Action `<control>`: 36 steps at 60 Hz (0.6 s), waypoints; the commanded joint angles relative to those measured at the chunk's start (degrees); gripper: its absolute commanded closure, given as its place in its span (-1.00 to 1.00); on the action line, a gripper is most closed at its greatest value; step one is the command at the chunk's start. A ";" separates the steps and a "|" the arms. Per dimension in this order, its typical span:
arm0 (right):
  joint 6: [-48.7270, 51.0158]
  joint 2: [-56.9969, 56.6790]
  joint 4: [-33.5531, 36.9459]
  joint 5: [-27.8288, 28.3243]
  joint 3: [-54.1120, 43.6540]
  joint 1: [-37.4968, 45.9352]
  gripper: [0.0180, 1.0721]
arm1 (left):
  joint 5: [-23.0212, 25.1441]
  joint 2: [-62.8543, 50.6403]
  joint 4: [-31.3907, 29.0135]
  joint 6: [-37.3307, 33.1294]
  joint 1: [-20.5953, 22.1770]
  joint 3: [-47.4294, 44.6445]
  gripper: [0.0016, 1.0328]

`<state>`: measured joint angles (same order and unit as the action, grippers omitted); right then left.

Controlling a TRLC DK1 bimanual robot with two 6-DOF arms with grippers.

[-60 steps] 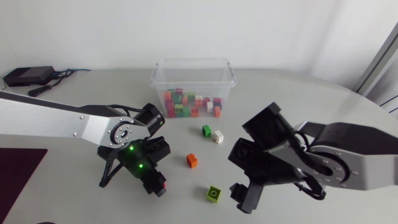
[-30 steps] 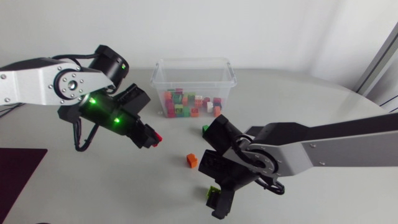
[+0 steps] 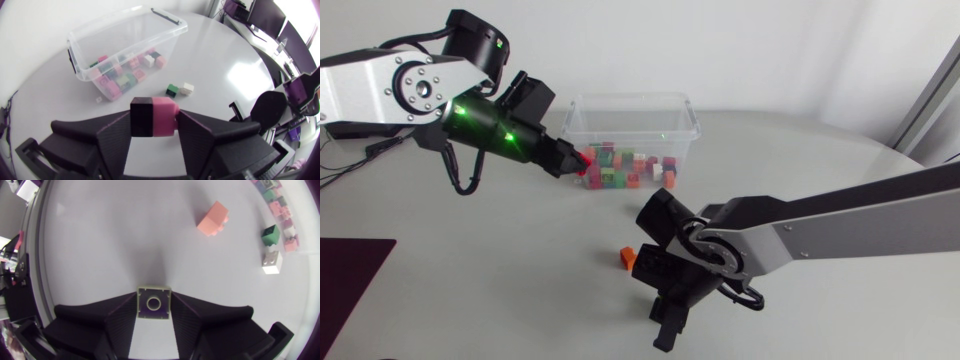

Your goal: Place the duplo bricks in the container

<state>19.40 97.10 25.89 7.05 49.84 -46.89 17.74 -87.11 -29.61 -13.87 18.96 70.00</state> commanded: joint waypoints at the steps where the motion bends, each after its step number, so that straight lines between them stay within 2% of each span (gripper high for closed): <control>1: 0.90 0.11 1.36 0.69 1.48 0.75 0.60 | 0.37 -2.45 1.92 2.35 0.02 3.30 0.41; 11: 2.22 -2.79 4.43 1.39 3.86 3.83 0.61 | 0.10 -6.84 4.29 5.08 0.55 8.14 0.40; 22: 3.19 -5.78 7.95 3.85 8.34 8.66 0.61 | -4.20 -12.47 10.01 7.19 1.96 12.88 0.40; 36: 3.54 -6.92 9.44 5.43 13.17 12.88 0.61 | -7.01 -20.82 10.97 8.68 2.40 22.90 0.38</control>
<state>21.52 90.94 34.13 12.05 61.43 -35.00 11.42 -105.08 -19.35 -7.18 21.08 88.64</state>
